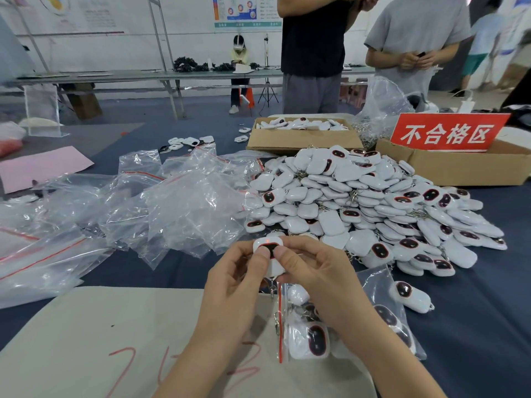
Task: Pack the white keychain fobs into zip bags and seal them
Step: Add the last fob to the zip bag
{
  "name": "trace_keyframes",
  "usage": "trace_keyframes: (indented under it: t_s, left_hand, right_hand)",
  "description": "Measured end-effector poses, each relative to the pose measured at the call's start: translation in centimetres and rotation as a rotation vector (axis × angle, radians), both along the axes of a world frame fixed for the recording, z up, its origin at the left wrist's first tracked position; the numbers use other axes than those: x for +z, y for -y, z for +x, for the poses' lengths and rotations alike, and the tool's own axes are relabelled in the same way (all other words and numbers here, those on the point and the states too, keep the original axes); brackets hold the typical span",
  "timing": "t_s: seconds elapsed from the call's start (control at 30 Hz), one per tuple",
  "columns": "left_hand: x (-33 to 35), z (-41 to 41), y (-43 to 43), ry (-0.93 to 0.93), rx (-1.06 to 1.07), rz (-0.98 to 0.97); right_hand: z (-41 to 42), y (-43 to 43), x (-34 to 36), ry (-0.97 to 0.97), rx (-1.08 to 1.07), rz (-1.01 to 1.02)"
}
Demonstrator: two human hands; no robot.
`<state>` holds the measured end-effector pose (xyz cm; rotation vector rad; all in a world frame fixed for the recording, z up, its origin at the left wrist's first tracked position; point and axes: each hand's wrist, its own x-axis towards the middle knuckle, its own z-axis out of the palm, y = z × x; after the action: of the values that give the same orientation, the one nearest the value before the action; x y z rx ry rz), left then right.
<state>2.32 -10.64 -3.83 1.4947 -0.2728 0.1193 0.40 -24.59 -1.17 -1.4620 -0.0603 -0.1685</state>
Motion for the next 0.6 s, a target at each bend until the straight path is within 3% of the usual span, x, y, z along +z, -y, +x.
trace_keyframes:
  t_s: [0.6]
  left_hand:
    - [0.19,-0.31,0.08,0.043,-0.026,0.008]
  right_hand:
    - [0.2,0.37,-0.38,-0.036,-0.051,0.052]
